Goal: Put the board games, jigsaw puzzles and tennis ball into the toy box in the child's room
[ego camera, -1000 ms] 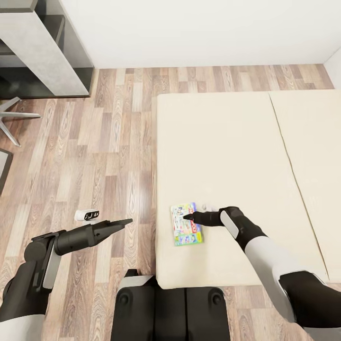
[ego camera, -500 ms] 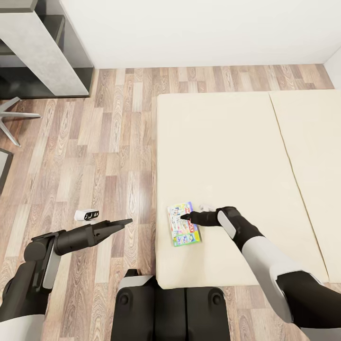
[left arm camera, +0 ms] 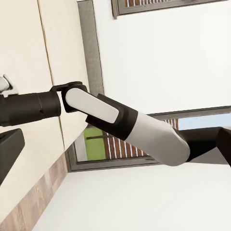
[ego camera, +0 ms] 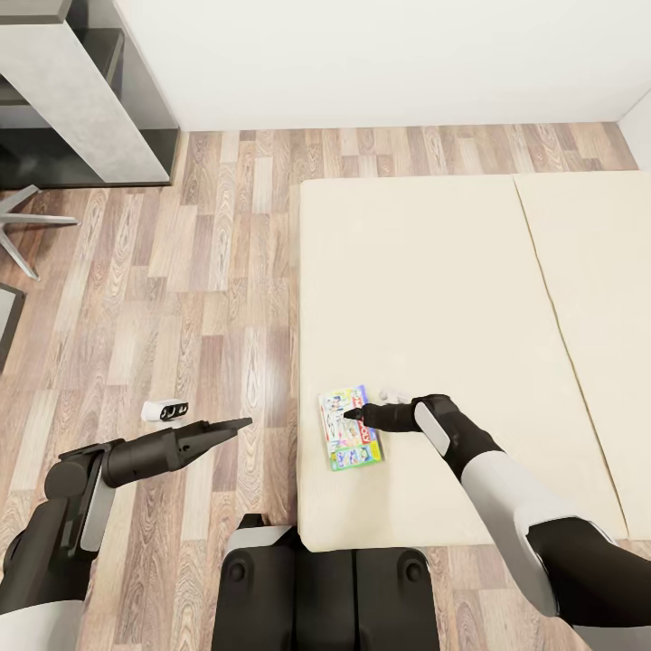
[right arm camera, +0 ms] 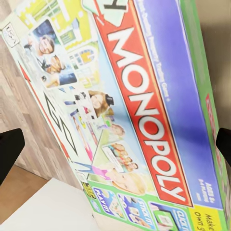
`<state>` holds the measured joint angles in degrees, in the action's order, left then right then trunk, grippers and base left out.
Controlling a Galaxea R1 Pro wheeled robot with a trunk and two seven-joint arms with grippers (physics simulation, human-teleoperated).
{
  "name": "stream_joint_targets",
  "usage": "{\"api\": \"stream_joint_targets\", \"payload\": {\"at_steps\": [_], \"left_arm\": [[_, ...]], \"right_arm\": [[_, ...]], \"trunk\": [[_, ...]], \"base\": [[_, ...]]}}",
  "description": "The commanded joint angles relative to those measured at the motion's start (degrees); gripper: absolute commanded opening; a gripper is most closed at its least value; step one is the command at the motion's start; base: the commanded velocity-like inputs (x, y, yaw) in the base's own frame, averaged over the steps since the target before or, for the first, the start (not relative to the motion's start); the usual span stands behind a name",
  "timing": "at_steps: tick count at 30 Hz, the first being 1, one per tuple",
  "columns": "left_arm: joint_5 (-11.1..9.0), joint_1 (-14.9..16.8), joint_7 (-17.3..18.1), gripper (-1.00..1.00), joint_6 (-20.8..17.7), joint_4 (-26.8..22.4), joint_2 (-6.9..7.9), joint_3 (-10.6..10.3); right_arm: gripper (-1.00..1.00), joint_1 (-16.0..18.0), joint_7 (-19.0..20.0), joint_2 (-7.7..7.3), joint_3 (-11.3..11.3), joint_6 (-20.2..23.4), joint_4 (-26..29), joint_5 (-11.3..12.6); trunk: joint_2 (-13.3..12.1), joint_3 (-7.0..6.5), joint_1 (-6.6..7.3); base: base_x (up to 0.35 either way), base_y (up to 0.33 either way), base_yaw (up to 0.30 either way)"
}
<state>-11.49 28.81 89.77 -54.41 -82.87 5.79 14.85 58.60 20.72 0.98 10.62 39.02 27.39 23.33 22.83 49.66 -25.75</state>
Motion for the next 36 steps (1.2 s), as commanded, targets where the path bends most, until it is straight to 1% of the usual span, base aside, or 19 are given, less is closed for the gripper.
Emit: {"api": "stream_joint_targets", "payload": {"at_steps": [1, 2, 3, 4, 5, 9, 36], "left_arm": [[0.05, 0.01, 0.23, 1.00, -0.61, -0.01, 0.01, 0.00], [0.05, 0.01, 0.23, 1.00, -0.61, -0.01, 0.01, 0.00], [0.06, 0.01, 0.23, 1.00, -0.61, -0.03, 0.01, 0.00], [0.06, 0.01, 0.23, 1.00, -0.61, -0.02, 0.01, 0.00], [0.06, 0.01, 0.23, 1.00, -0.61, -0.02, 0.01, 0.00], [0.06, 0.01, 0.23, 1.00, -0.61, -0.01, 0.01, 0.00], [0.04, 0.01, 0.23, 1.00, -0.61, -0.01, 0.06, 0.00]], "right_arm": [[1.00, 0.02, 0.11, 0.07, 0.11, 0.18, 0.03, -0.02], [1.00, 0.02, 0.11, 0.17, 0.11, 0.20, 0.03, -0.02], [1.00, 0.02, 0.11, 0.84, 0.11, 0.23, 0.03, -0.03], [1.00, 0.02, 0.13, 1.14, 0.12, 0.24, 0.03, -0.03], [1.00, 0.02, 0.16, 1.88, 0.16, 0.25, 0.03, -0.03], [1.00, 0.02, 0.14, 2.67, 0.18, 0.26, 0.03, -0.03], [1.00, 0.02, 0.20, 2.64, 0.37, 0.18, 0.03, -0.12]], "trunk": [[0.09, 0.06, -0.03], [0.09, 0.06, -0.03], [0.09, 0.06, -0.03], [0.09, 0.06, -0.03], [0.09, 0.06, -0.03], [0.09, 0.06, -0.03], [0.09, 0.06, -0.03]], "base": [[0.000, 0.000, 0.000], [0.000, 0.000, 0.000], [0.000, 0.000, 0.000], [0.000, 0.000, 0.000], [0.000, 0.000, 0.000], [0.000, 0.000, 0.000], [0.000, 0.000, 0.000]]}}
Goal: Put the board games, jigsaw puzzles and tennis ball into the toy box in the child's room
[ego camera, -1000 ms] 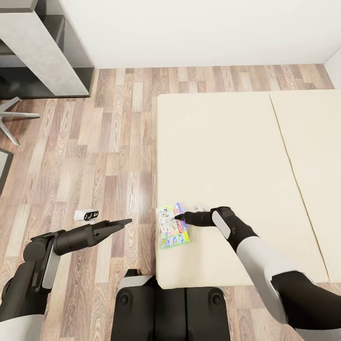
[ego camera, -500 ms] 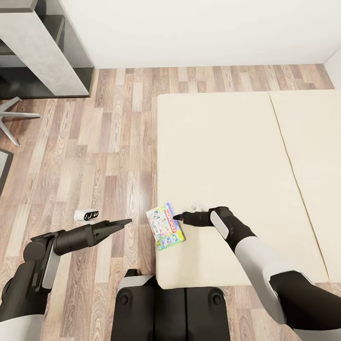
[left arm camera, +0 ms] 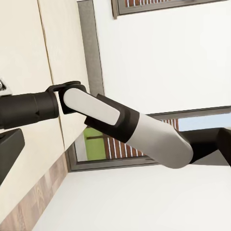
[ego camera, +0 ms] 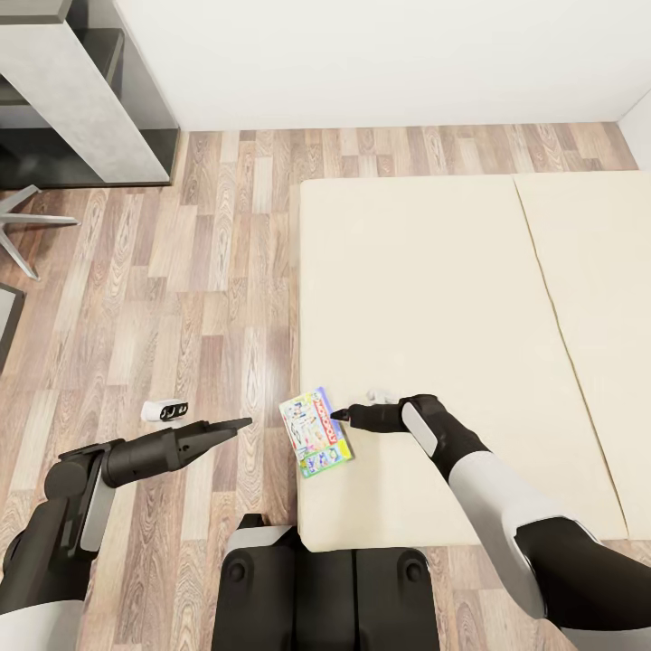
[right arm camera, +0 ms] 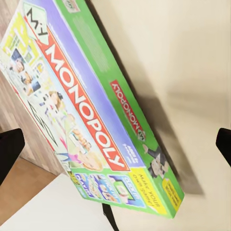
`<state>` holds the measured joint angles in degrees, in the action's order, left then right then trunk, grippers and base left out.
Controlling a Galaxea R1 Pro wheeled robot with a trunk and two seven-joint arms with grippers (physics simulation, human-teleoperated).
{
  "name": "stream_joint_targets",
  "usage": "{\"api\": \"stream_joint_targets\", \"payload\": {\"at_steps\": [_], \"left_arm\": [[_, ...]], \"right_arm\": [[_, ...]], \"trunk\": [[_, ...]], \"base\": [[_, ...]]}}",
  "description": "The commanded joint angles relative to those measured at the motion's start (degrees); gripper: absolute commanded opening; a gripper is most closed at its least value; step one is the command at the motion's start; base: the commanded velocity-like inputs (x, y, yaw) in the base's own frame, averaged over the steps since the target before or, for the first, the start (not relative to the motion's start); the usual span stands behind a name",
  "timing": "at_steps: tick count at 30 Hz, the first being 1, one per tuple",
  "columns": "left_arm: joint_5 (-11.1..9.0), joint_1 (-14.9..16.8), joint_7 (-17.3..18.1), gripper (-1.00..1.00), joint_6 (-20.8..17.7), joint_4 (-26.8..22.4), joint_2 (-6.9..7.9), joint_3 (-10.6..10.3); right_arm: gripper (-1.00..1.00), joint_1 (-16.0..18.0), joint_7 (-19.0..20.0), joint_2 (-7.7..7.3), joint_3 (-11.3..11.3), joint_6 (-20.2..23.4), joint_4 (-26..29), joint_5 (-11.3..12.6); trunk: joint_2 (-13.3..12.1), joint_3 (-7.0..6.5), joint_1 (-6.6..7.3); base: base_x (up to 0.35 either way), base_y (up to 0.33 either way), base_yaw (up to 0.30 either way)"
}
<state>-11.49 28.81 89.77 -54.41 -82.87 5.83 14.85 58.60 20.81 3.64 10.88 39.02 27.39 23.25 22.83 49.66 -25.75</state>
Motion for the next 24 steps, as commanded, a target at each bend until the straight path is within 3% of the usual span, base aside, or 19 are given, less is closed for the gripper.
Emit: {"api": "stream_joint_targets", "payload": {"at_steps": [1, 9, 13, 18, 24], "left_arm": [[0.05, 0.01, 0.23, 1.00, -0.61, -0.01, 0.00, 0.00], [0.04, 0.01, 0.23, 1.00, -0.61, -0.03, 0.00, 0.25], [-0.01, 0.01, 0.23, 1.00, -0.61, -0.02, -0.03, 2.15], [-0.02, 0.01, 0.23, 1.00, -0.63, -0.01, -0.03, 2.65], [-0.02, 0.01, 0.23, 1.00, -0.64, -0.01, -0.03, 2.72]], "right_arm": [[1.00, 0.04, 0.11, -0.04, 0.11, 0.18, 0.04, -0.05], [1.00, 0.02, 0.28, -0.04, 0.12, 0.18, 0.04, -0.05], [1.00, 0.02, 0.28, 0.04, 0.17, 0.18, 0.04, -0.05], [1.00, 0.02, 0.21, 0.09, 0.21, 0.18, 0.09, -0.07], [1.00, 0.02, 0.20, 0.07, 1.75, 0.19, 0.08, -0.05]], "trunk": [[0.09, 0.06, -0.03], [0.09, 0.06, -0.03], [0.09, 0.06, -0.03], [0.09, 0.06, -0.03], [0.09, 0.06, -0.03]], "base": [[0.000, 0.000, 0.000], [0.000, 0.000, 0.000], [0.000, 0.000, 0.000], [0.000, 0.000, 0.000], [0.000, 0.000, 0.000]]}}
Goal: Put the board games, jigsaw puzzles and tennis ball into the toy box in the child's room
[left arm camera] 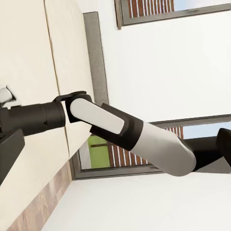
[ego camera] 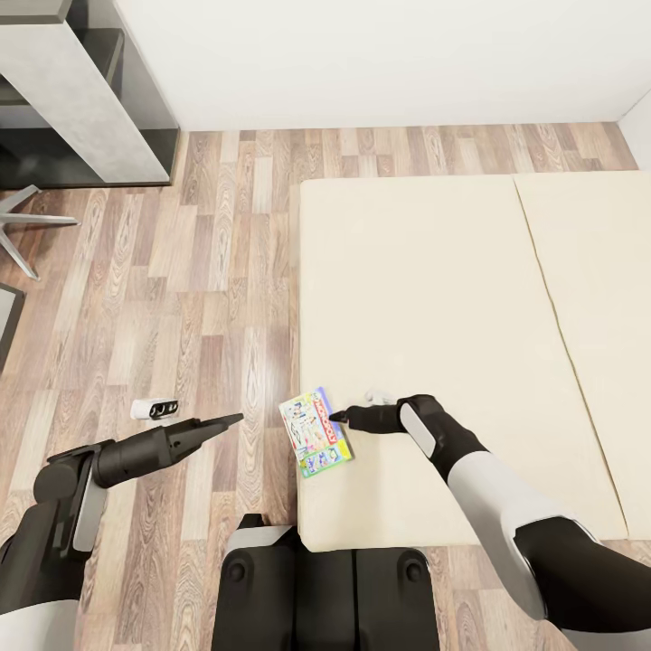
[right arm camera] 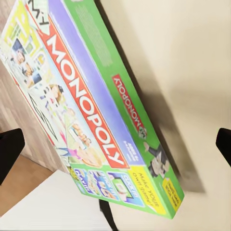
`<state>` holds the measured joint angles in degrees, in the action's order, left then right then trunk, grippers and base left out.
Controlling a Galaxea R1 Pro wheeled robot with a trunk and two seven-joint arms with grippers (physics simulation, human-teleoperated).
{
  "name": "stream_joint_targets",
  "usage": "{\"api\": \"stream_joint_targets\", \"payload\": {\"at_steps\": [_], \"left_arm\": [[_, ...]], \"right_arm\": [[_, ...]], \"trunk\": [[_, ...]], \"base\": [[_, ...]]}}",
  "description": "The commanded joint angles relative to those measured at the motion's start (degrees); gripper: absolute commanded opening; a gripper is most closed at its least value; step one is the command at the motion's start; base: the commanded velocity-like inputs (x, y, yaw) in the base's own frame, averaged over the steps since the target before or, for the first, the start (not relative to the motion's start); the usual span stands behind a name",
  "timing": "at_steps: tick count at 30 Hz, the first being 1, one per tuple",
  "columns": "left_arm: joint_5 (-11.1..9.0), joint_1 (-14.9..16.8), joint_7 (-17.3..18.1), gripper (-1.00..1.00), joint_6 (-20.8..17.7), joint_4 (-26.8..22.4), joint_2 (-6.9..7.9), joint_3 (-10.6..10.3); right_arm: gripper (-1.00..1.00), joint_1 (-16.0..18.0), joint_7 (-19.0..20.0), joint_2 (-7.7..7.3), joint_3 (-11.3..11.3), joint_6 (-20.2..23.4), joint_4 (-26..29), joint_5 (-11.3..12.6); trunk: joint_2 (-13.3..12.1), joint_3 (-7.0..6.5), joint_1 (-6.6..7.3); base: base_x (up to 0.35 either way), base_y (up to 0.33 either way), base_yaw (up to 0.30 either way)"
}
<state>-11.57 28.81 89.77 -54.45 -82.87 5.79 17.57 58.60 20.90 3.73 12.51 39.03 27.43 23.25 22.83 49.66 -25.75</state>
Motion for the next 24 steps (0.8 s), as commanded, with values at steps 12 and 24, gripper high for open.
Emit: {"api": "stream_joint_targets", "payload": {"at_steps": [12, 24], "left_arm": [[0.05, 0.01, 0.23, 1.00, -0.63, -0.01, 0.01, 0.01], [0.05, 0.01, 0.23, 1.00, -0.60, -0.01, 0.02, 0.14]], "right_arm": [[1.00, 0.04, 0.72, -0.54, 0.60, 0.28, 0.53, 0.07], [1.00, -2.64, 4.38, -1.25, 0.43, 1.27, 9.02, 0.11]], "trunk": [[0.09, 0.06, -0.03], [0.09, 0.06, -0.03]], "base": [[0.000, 0.000, 0.000], [0.000, 0.000, 0.000]]}}
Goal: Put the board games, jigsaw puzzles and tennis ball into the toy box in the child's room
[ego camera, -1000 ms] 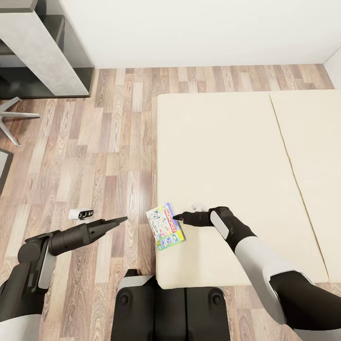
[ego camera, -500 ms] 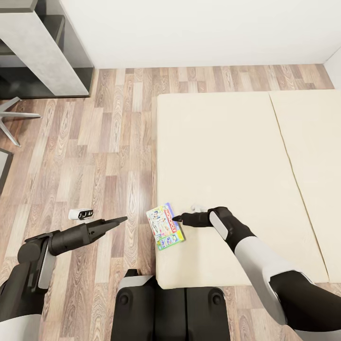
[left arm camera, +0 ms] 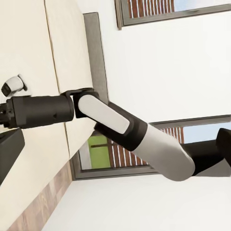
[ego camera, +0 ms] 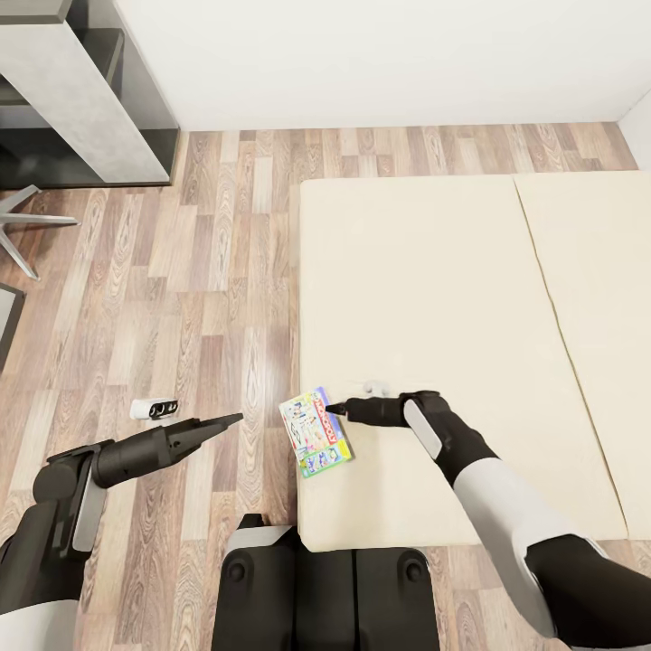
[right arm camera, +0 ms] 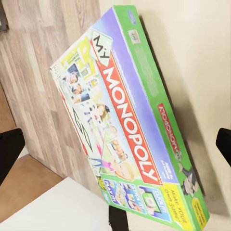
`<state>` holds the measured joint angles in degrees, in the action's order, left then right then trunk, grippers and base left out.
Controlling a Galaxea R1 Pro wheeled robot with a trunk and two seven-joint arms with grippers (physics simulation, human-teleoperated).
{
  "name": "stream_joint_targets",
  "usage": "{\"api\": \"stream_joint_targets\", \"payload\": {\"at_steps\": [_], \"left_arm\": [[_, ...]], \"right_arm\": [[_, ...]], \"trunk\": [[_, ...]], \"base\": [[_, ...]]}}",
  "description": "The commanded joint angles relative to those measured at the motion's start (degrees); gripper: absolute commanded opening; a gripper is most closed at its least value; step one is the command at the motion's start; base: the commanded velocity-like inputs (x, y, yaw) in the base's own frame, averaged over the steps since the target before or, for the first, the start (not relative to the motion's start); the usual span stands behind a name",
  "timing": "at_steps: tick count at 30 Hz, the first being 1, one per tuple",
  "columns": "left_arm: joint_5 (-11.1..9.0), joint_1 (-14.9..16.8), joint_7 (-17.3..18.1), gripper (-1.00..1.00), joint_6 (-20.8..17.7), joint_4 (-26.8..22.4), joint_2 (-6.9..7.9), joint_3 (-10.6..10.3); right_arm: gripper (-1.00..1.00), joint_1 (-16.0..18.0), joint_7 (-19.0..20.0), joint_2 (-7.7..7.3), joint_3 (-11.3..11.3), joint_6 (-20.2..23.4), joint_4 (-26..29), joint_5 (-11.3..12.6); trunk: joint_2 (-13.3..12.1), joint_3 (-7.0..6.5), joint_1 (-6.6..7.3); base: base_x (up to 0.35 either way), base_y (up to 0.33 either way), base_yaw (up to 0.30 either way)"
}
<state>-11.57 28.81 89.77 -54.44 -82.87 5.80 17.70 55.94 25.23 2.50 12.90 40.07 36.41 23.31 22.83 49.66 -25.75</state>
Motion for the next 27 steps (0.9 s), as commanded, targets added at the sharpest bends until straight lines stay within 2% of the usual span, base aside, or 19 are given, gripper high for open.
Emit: {"api": "stream_joint_targets", "payload": {"at_steps": [1, 4, 8, 11, 13, 15, 17, 20, 21, 24, 27], "left_arm": [[0.05, 0.02, 0.23, 1.00, -0.63, -0.01, 0.01, -0.01], [0.05, 0.02, 0.23, 1.00, -0.60, -0.01, 0.00, -0.02], [0.05, 0.02, 0.23, 1.00, -0.58, -0.01, 0.00, -0.02], [0.08, 0.02, 0.23, 1.00, -0.58, -0.01, 0.06, 0.01], [0.10, 0.02, 0.23, 1.00, -0.58, -0.01, 0.07, 0.03], [0.12, 0.02, 0.23, 1.00, -0.58, -0.01, 0.08, 0.07], [0.13, 0.02, 0.23, 1.00, -0.58, -0.01, 0.08, 0.39], [0.14, 0.02, 0.23, 1.00, -0.58, -0.01, 0.09, 1.00], [0.14, 0.02, 0.23, 1.00, -0.58, -0.01, 0.09, 1.46], [0.14, 0.02, 0.23, 1.00, -0.58, -0.01, 0.09, 2.36], [0.14, -0.04, 0.23, 1.00, -0.58, -0.01, 0.32, 3.24]], "right_arm": [[1.00, -0.28, 0.13, -0.04, 0.03, 0.44, 0.46, 0.02], [1.00, -0.55, 0.22, -0.33, 0.02, 0.66, 0.88, 0.06], [1.00, -1.08, 0.96, -2.10, 0.00, 0.72, 1.99, 0.40], [1.00, -3.21, 4.48, -3.89, -0.08, 0.51, 6.10, 0.71], [1.00, -4.86, 6.34, -4.54, -0.21, 0.47, 8.65, 0.76], [1.00, -8.08, 9.14, -5.75, -0.49, 0.49, 13.57, 0.81], [1.00, -12.19, 11.97, -7.82, -1.21, 0.64, 20.74, 0.89], [1.00, -15.38, 13.53, -9.57, -1.96, 0.72, 26.57, 0.97], [1.00, -17.63, 14.37, -10.59, -2.49, 0.75, 30.36, 1.03], [1.00, -22.08, 15.55, -11.75, -4.03, 0.73, 36.94, 1.13], [1.00, -25.42, 16.07, -12.11, -5.95, 0.87, 41.73, 1.18]], "trunk": [[0.09, 0.06, -0.03], [0.09, 0.06, -0.03], [0.09, 0.06, -0.03], [0.09, 0.06, -0.03], [0.09, 0.06, -0.03], [0.09, 0.06, -0.03], [0.09, 0.06, -0.03], [0.09, 0.06, -0.03], [0.09, 0.06, -0.03], [0.09, 0.06, -0.03], [0.09, 0.06, -0.03]], "base": [[0.000, 0.000, 0.000], [0.000, 0.000, 0.000], [0.000, 0.000, 0.000], [0.000, 0.000, 0.000], [0.000, 0.000, 0.000], [0.000, 0.000, 0.000], [0.000, 0.000, 0.000], [0.000, 0.000, 0.000], [0.000, 0.000, 0.000], [0.000, 0.000, 0.000], [0.000, 0.000, 0.000]]}}
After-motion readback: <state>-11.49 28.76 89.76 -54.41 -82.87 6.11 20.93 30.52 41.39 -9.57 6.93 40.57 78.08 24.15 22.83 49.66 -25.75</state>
